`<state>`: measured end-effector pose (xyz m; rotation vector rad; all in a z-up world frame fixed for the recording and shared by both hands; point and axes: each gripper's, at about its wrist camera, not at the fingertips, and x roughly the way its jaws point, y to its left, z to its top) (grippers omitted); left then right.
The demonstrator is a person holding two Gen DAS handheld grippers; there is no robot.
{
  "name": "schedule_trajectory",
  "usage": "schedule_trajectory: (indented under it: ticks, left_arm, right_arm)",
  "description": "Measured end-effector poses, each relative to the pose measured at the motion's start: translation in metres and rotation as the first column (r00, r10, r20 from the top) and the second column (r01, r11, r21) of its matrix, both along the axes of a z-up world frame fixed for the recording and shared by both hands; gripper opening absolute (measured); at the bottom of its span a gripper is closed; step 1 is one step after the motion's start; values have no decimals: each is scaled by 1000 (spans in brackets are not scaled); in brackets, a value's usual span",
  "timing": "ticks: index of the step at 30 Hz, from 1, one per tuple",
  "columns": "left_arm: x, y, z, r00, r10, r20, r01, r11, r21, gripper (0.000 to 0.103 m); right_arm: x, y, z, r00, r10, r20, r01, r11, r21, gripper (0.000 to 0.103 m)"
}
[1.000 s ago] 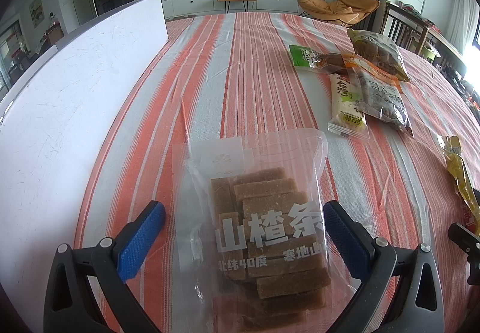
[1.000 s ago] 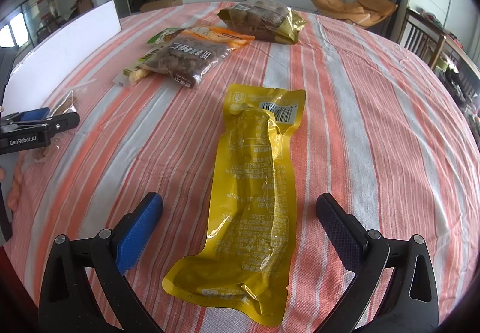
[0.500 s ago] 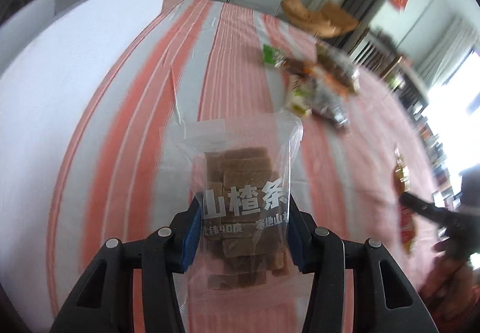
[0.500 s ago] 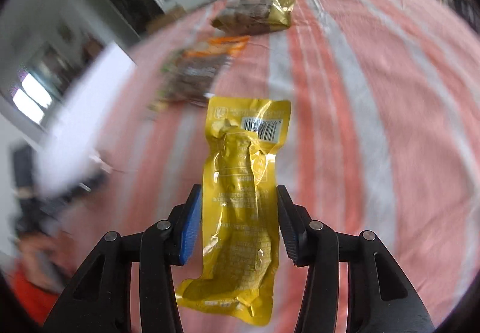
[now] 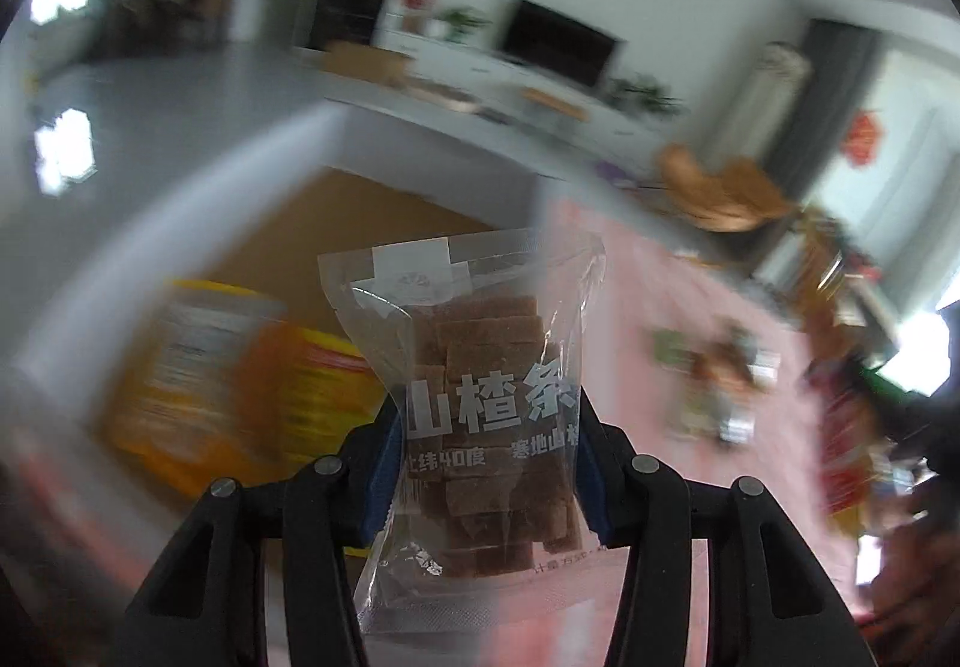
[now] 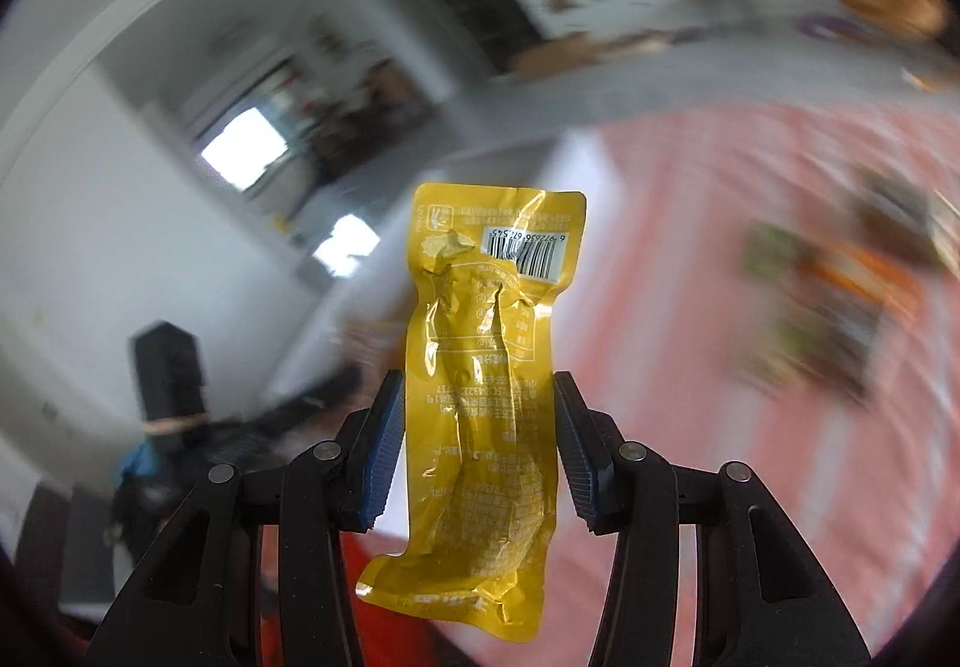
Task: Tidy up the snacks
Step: 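Carry both packets into the cardboard box and open both grippers, then return both tools above the table and hold them still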
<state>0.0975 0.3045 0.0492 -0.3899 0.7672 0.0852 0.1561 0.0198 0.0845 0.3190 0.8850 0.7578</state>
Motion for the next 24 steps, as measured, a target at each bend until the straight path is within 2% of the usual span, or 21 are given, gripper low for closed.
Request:
schedule_trajectory:
  ticks: [1, 2, 3, 4, 6, 9, 11, 13, 14, 15, 16, 18, 20, 21, 24]
  left_arm:
    - [-1, 14, -1, 999, 42, -14, -42, 998, 41, 52]
    - [-3, 31, -2, 993, 111, -27, -108, 989, 97, 62]
    - [-5, 43, -4, 986, 166, -33, -160, 977, 138, 80]
    - [-9, 53, -5, 976, 216, -32, -208, 963, 171, 91]
    - [-25, 71, -8, 955, 296, -25, -285, 935, 209, 92]
    - [-48, 80, -14, 947, 321, -10, -316, 936, 153, 92]
    - [-60, 70, -16, 954, 301, 6, -300, 949, 100, 92]
    - [-66, 44, -14, 974, 226, 26, -227, 973, 48, 92]
    - [-67, 27, -12, 983, 180, 41, -181, 983, 31, 92]
    - [-66, -1, -8, 992, 111, 62, -112, 994, 15, 92]
    - [-62, -20, -6, 996, 53, 75, -53, 999, 6, 94]
    - [-51, -73, -2, 991, -101, 87, 101, 995, 1, 101]
    - [-36, -123, -6, 966, -247, 75, 247, 969, 6, 103]
    - [-25, -155, -15, 942, -333, 51, 332, 943, 18, 103]
    - [12, -223, -56, 882, -469, -48, 471, 879, 70, 103]
  right_arm:
    - [9, 37, 11, 998, 52, 27, -52, 999, 8, 51]
    - [16, 63, 15, 996, 85, 39, -86, 996, 14, 52]
    - [22, 80, 16, 994, 106, 40, -107, 994, 17, 55]
    - [34, 105, 15, 992, 116, 43, -116, 993, 5, 74]
    - [49, 120, 11, 996, 66, 63, -63, 997, -37, 93]
    - [54, 97, -2, 996, -17, 91, 21, 999, -46, 94]
    - [47, 60, -26, 992, -54, 115, 65, 994, -91, 95]
    - [38, 21, -58, 985, -92, 145, 122, 968, -218, 95]
    - [31, -12, -82, 978, -120, 168, 169, 934, -316, 95]
    - [28, -32, -95, 974, -137, 182, 198, 907, -373, 95]
    - [22, -65, -114, 966, -169, 195, 241, 861, -449, 95]
    - [11, -124, -138, 949, -246, 196, 314, 794, -521, 95]
    - [2, -176, -150, 923, -336, 186, 382, 746, -546, 95]
    - [-3, -196, -153, 909, -372, 189, 411, 725, -553, 95]
    - [-14, -246, -156, 868, -447, 214, 483, 662, -573, 95]
